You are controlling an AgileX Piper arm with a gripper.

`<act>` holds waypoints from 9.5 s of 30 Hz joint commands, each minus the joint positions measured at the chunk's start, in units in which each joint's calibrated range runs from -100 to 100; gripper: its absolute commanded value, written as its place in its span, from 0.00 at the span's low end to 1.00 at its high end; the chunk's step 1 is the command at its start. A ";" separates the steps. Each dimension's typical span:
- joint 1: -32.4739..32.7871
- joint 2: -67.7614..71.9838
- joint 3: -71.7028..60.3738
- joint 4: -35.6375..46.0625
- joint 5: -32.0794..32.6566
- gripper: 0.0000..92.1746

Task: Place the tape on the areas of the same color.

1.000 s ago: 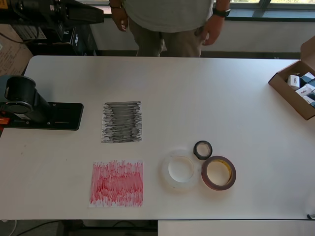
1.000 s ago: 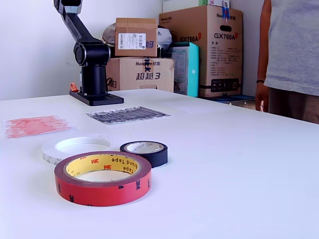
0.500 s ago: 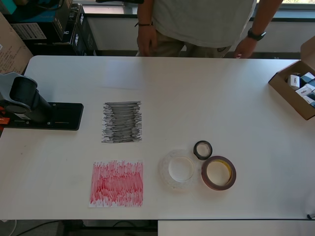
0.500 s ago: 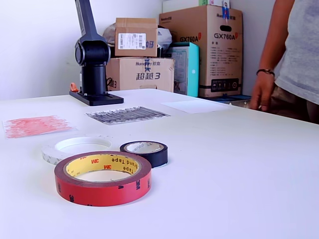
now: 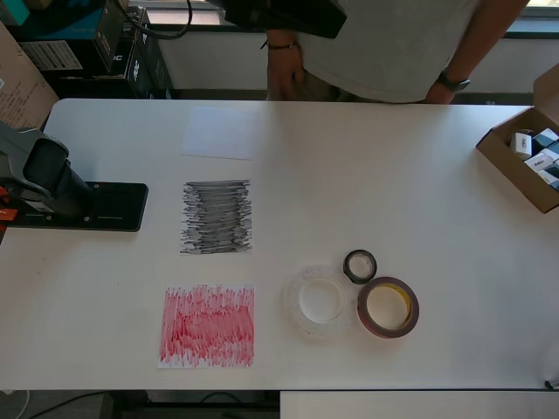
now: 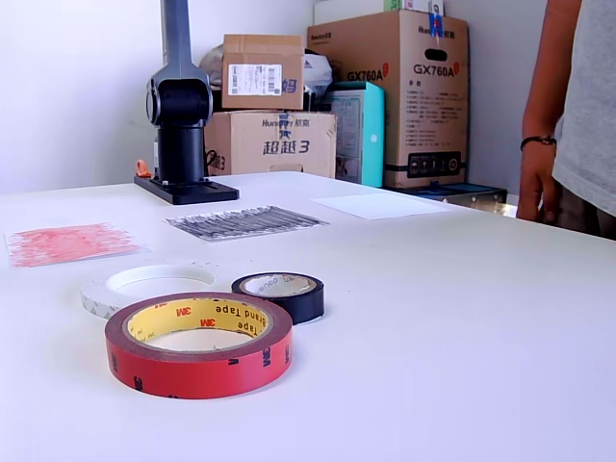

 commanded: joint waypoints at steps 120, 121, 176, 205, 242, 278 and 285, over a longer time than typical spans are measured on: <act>-10.94 57.57 -9.18 16.35 -13.54 0.52; -10.94 57.57 -9.18 16.35 -12.56 0.52; -8.89 54.76 -6.00 18.81 -0.03 0.52; -9.20 57.29 -6.00 18.38 1.60 0.52; -9.12 59.53 -7.27 18.30 2.01 0.36; 31.92 20.80 24.72 8.79 8.56 0.00; 40.52 21.08 32.99 2.43 10.12 0.00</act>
